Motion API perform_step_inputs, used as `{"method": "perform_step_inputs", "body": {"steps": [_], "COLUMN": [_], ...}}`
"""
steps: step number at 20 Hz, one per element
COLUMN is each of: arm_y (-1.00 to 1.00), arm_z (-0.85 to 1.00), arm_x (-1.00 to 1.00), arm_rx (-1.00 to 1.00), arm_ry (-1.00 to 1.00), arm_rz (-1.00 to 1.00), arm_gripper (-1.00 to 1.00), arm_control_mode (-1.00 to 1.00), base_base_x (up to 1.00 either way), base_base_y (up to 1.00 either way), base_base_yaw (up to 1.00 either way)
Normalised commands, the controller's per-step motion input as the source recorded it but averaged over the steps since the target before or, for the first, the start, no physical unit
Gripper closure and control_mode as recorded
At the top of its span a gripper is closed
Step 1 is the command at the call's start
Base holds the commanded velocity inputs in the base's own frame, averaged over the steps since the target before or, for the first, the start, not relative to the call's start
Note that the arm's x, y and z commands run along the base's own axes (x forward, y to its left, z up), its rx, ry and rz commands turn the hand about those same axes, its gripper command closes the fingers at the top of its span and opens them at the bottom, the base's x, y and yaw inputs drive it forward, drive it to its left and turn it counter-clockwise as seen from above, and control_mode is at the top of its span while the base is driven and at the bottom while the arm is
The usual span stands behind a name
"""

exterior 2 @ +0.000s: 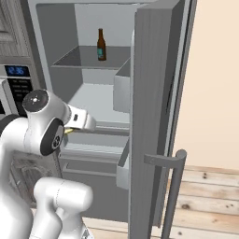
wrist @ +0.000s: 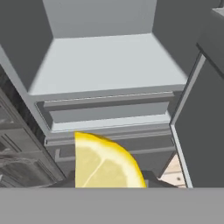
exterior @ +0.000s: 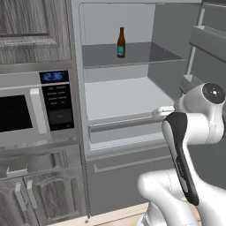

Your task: Place the beer on the top shelf of the fridge to keep it out of children's reach, and place the apple and lemon wedge on lower shelves for easy access.

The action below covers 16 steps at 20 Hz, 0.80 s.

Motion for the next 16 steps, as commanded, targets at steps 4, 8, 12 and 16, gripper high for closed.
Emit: {"method": "perform_step_inputs", "body": {"steps": [4, 8, 12, 16], "arm_y": [0.00, 0.00, 0.00, 0.07], "arm_z": [-0.07, -0.09, -0.18, -0.21], "arm_x": [0.42, 0.52, 0.48, 0.48], "arm_rx": [0.00, 0.00, 0.00, 0.00], "arm_ry": [0.00, 0.00, 0.00, 0.00], "arm_rz": [0.00, 0.00, 0.00, 0.00], "arm_gripper": [1.00, 1.00, 1.00, 1.00], "arm_control_mode": [-1.00, -1.00, -1.00, -1.00], "base_base_x": [0.00, 0.00, 0.00, 0.00], "base_base_y": [0.00, 0.00, 0.00, 0.00], "base_base_yaw": [0.00, 0.00, 0.00, 0.00]}}
